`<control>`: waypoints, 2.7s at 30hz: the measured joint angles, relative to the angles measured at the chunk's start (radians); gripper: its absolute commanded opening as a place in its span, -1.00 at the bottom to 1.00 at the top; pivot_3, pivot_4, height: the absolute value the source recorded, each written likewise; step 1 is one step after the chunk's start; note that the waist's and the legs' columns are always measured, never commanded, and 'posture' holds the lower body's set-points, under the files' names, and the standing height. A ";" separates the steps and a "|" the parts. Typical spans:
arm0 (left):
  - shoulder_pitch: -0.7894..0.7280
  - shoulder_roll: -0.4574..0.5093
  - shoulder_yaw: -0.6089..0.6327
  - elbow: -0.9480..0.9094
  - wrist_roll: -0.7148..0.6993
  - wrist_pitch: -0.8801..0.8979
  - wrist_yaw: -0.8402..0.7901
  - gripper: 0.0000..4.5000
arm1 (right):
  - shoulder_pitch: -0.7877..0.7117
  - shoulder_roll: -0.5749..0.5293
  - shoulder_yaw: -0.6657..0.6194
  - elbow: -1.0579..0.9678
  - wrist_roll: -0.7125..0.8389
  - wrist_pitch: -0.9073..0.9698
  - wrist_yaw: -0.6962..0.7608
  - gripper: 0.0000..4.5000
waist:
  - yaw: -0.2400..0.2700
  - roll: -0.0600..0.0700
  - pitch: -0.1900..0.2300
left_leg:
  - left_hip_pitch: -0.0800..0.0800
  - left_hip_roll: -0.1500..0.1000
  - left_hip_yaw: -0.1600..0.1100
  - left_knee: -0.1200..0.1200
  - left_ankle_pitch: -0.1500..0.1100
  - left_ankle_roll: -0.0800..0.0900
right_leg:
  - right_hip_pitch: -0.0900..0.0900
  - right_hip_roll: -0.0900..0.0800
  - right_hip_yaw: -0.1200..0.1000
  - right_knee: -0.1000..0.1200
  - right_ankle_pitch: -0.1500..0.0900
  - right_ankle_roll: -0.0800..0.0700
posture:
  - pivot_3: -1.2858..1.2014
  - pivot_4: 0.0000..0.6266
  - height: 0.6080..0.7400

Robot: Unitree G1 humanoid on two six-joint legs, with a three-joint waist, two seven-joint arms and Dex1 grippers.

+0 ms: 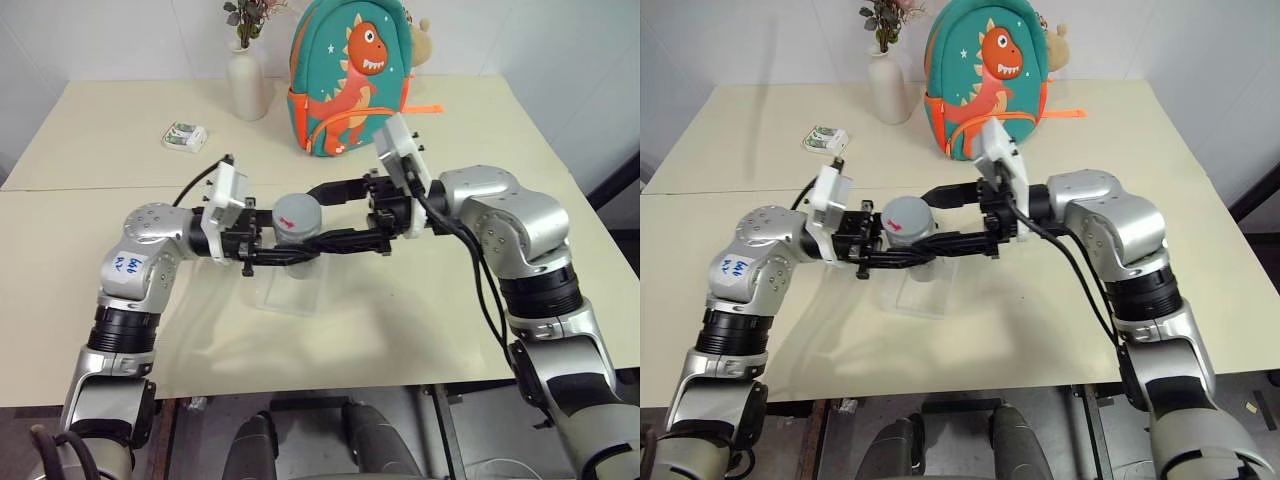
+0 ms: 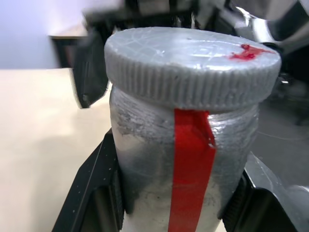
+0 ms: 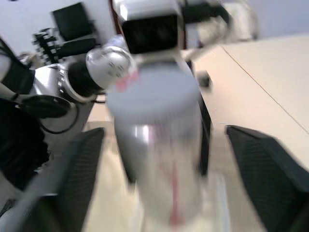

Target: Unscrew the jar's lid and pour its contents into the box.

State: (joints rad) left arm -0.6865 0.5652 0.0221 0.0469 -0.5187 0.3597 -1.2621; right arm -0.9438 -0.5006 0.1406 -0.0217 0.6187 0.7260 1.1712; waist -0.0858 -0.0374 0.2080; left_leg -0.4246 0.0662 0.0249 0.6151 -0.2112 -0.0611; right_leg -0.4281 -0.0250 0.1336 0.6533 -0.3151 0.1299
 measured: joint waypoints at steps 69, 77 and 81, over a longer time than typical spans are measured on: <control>0.018 -0.014 -0.019 0.051 0.034 -0.014 0.088 -0.11 | -0.021 0.162 0.051 -0.011 -0.107 -0.003 -0.264 0.99 | 0.001 0.000 0.000 | 0.000 0.000 0.000 0.000 0.000 0.000 | 0.000 0.000 0.000 0.001 0.000 0.000 | 0.03 -0.52 1.00; 0.012 -0.014 -0.019 0.052 0.035 -0.014 0.102 -0.11 | -0.034 0.123 0.047 0.011 -0.100 -0.021 -0.223 0.99 | 0.002 0.000 0.000 | 0.000 0.000 0.000 0.000 0.000 0.000 | 0.000 0.000 0.000 0.001 0.000 0.000 | 0.03 -0.52 1.00; 0.012 -0.014 -0.019 0.053 0.037 -0.014 0.108 -0.11 | -0.019 0.073 0.035 -0.004 -0.082 -0.022 -0.196 0.99 | 0.000 0.000 0.000 | 0.000 0.000 0.000 0.000 0.000 0.000 | 0.000 0.000 0.000 0.001 0.000 0.000 | 0.03 -0.52 1.00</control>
State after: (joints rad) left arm -0.6744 0.5510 0.0026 0.0996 -0.4818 0.3460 -1.1542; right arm -0.9631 -0.4277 0.1756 -0.0259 0.5367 0.7044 0.9750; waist -0.0854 -0.0374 0.2080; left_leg -0.4243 0.0662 0.0249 0.6151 -0.2109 -0.0615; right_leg -0.4283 -0.0246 0.1338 0.6545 -0.3152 0.1298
